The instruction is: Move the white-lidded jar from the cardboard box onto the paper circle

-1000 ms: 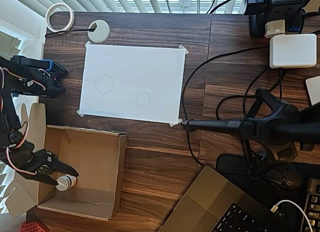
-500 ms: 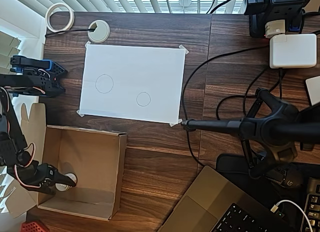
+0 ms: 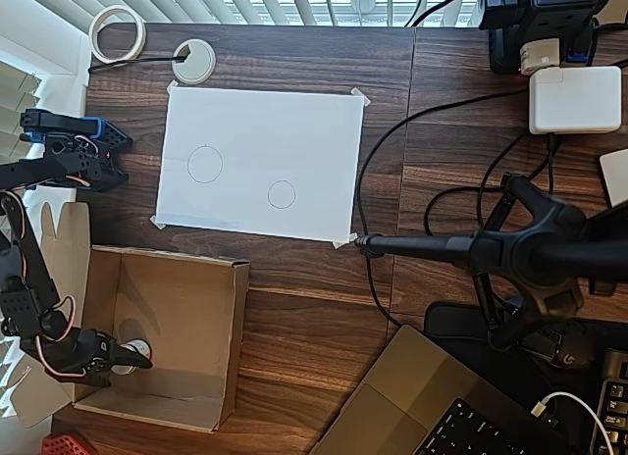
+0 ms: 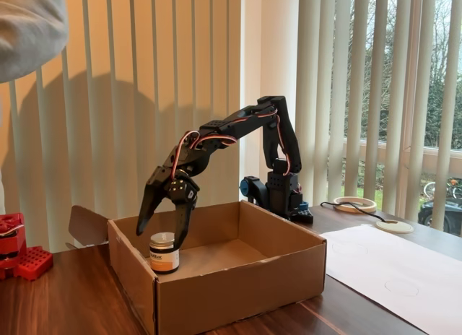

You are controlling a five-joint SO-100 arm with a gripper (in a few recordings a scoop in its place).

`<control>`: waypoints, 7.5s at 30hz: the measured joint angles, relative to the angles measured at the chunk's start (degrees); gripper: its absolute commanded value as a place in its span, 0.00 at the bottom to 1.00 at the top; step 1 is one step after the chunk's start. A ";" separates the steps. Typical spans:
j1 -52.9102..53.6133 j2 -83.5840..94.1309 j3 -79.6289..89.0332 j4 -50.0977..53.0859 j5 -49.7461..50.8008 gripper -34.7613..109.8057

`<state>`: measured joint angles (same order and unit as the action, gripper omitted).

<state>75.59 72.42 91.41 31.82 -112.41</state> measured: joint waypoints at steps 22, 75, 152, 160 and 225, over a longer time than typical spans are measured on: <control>1.93 -4.04 0.00 -0.88 -4.39 0.54; -1.32 -6.06 3.34 -2.11 0.97 0.34; -65.74 28.30 39.20 -19.25 11.07 0.32; -65.83 17.84 39.20 -27.60 9.67 0.32; -66.27 10.46 40.61 -31.99 8.17 0.49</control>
<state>9.32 82.88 132.01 -0.18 -104.24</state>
